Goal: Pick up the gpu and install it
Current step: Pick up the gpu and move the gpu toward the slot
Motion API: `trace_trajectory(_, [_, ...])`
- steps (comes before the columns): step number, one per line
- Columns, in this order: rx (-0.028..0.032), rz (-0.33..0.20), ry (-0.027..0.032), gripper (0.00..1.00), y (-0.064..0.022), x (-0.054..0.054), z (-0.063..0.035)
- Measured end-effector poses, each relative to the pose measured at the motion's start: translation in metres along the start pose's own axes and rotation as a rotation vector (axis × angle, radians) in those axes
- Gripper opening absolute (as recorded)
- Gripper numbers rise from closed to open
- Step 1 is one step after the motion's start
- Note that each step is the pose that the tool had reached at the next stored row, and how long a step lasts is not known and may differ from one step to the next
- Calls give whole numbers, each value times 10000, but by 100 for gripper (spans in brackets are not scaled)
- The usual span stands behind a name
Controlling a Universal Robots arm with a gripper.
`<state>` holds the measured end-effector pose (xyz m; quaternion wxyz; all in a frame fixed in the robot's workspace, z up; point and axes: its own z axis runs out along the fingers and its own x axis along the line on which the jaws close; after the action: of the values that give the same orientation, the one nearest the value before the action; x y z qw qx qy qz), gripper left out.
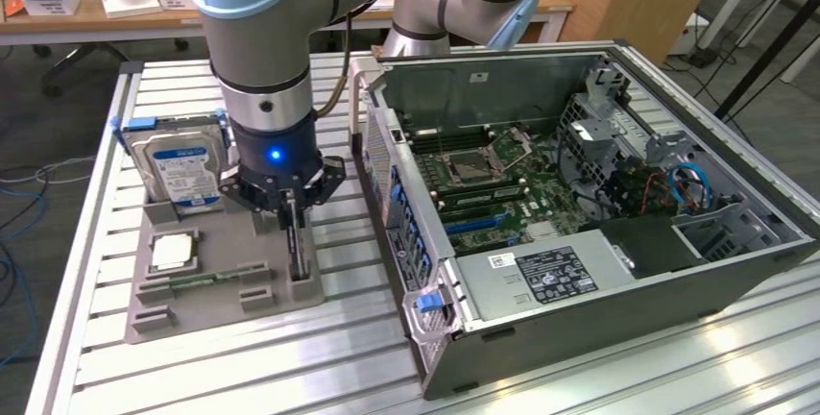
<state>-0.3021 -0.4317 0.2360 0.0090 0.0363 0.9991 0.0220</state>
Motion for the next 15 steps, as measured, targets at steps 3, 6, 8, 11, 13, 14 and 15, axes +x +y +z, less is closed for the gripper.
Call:
trace_trajectory(3, [0, 0, 0, 26, 0, 0, 0])
trace_trajectory(6, [0, 0, 0, 26, 0, 0, 0])
trace_trajectory(8, [0, 0, 0, 26, 0, 0, 0])
trace_trajectory(11, [0, 0, 0, 26, 0, 0, 0])
trace_trajectory(13, [0, 0, 0, 26, 0, 0, 0])
trace_trajectory(14, [0, 0, 0, 26, 0, 0, 0])
trace_trajectory(15, [0, 0, 0, 26, 0, 0, 0])
